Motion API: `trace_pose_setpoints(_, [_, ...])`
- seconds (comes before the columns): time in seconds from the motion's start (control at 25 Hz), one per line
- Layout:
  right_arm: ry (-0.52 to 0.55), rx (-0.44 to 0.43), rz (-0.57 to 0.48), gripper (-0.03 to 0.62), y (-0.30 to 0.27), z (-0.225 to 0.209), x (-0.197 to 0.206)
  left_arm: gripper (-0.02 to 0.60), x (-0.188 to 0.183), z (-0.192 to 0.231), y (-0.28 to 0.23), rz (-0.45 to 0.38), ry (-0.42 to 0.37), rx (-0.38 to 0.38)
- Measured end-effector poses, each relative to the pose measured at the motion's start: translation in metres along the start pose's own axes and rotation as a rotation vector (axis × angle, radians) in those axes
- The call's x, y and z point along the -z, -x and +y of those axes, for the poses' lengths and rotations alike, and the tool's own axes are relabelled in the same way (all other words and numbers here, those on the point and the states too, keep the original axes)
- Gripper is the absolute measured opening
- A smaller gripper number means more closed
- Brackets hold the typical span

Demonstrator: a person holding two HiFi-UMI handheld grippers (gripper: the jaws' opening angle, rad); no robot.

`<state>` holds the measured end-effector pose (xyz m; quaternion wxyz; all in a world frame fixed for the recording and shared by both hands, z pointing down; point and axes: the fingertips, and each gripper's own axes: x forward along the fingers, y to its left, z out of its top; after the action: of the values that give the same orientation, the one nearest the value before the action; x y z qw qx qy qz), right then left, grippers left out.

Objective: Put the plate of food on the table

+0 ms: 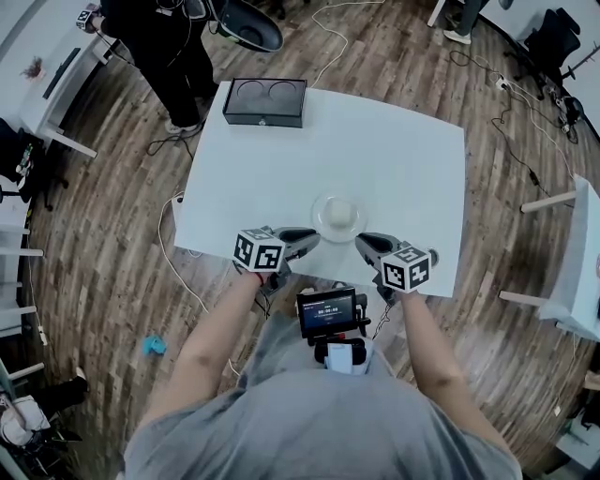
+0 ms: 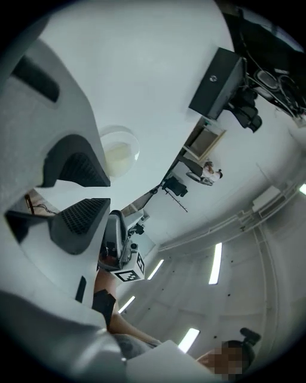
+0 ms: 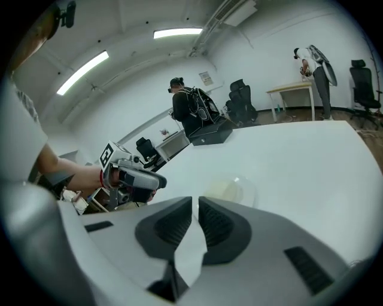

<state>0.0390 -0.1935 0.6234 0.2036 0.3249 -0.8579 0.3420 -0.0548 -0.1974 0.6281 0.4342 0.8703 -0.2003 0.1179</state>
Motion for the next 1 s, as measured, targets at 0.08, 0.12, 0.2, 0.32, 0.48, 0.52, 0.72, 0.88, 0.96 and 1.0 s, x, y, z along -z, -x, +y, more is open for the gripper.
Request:
trace_pose_setpoints(0.08, [0.026, -0.005, -0.008, 0.046, 0.006, 0.006, 0.003, 0.055, 0.001, -0.005, 0.005, -0.027, -0.066, -0.028])
trace_pose_setpoints(0.12, [0.033, -0.006, -0.014, 0.044, 0.010, 0.008, 0.005, 0.051, 0.002, -0.008, 0.006, -0.039, -0.088, -0.039])
trace_pose_setpoints(0.2, [0.030, -0.008, -0.029, 0.046, 0.017, 0.012, 0.007, 0.046, 0.005, -0.014, 0.008, -0.046, -0.132, -0.061])
trace_pose_setpoints(0.32, [0.028, -0.006, -0.048, 0.044, 0.026, 0.017, 0.009, 0.040, 0.011, -0.023, 0.009, -0.042, -0.192, -0.088])
trace_pose_setpoints(0.48, [0.036, -0.010, -0.078, 0.044, 0.036, 0.027, 0.011, 0.032, 0.013, -0.038, 0.013, -0.074, -0.243, -0.112])
trace_pose_setpoints(0.52, [0.038, -0.009, -0.087, 0.044, 0.039, 0.029, 0.011, 0.031, 0.013, -0.042, 0.014, -0.082, -0.257, -0.119])
trace_pose_setpoints(0.72, [0.097, -0.015, -0.108, 0.044, 0.049, 0.039, 0.017, 0.031, 0.011, -0.058, 0.022, -0.167, -0.296, -0.132])
trace_pose_setpoints(0.88, [0.130, -0.030, -0.136, 0.044, 0.053, 0.049, 0.019, 0.031, 0.011, -0.061, 0.027, -0.194, -0.289, -0.123])
trace_pose_setpoints(0.96, [0.140, -0.035, -0.138, 0.044, 0.055, 0.053, 0.020, 0.031, 0.011, -0.061, 0.029, -0.193, -0.291, -0.134])
trace_pose_setpoints(1.0, [0.151, -0.035, -0.131, 0.044, 0.056, 0.055, 0.022, 0.031, 0.012, -0.061, 0.029, -0.194, -0.289, -0.138])
